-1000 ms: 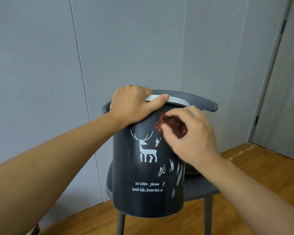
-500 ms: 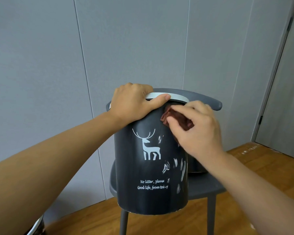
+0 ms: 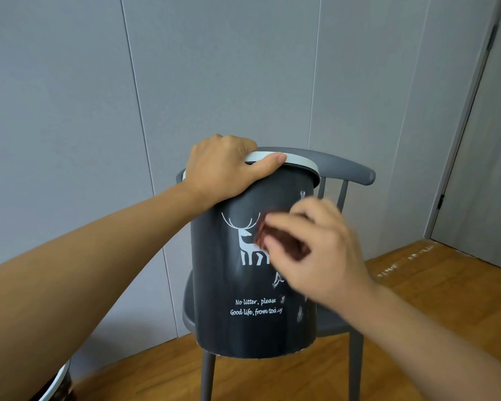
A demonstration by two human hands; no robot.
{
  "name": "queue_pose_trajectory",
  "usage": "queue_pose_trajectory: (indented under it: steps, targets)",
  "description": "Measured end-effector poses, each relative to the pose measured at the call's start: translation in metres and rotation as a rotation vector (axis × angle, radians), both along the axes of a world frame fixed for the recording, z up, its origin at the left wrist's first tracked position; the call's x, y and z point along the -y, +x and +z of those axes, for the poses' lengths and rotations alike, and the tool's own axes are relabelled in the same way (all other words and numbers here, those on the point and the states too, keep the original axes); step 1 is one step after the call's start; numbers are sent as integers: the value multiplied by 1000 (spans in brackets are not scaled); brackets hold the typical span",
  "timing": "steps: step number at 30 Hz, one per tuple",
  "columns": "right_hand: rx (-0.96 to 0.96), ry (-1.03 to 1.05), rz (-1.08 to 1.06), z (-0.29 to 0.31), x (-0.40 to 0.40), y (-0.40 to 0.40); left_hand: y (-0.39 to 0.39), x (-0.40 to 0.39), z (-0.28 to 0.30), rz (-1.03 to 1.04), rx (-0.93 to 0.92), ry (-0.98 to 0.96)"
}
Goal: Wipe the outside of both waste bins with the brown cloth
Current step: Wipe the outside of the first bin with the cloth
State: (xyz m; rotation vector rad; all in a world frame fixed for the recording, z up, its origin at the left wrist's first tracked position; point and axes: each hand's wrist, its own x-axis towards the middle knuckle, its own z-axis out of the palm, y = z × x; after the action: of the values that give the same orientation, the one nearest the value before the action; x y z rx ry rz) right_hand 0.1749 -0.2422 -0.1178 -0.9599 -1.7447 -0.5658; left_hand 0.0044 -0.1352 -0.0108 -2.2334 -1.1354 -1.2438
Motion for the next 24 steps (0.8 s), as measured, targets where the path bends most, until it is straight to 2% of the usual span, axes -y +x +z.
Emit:
queue_pose_trajectory:
  steps: [4, 6, 9, 11, 14, 17, 20, 22, 24]
  targets:
    - [256, -83, 115, -25, 25, 9, -2, -1, -2, 25, 5, 8]
    - [218, -51, 87, -9, 15, 13, 0, 2, -2, 15, -11, 20]
    - [4, 11, -11, 22, -8, 12, 5, 7, -1, -6, -28, 23]
    - [-68, -4, -44, 31, -18, 13, 7, 7, 0, 2, -32, 20]
    - [-37, -26, 9, 15, -9, 13, 8, 4, 1, -3, -24, 7]
    - [128, -104, 131, -20, 16, 16, 7, 1, 3, 5, -5, -26]
    - [264, -159, 143, -36, 28, 23, 7, 0, 4, 23, 9, -41]
    - [240, -152, 118, -29, 24, 24, 7, 1, 2, 28, 14, -33]
    - [98, -124, 97, -14, 14, 21, 9, 4, 0, 23, 6, -14]
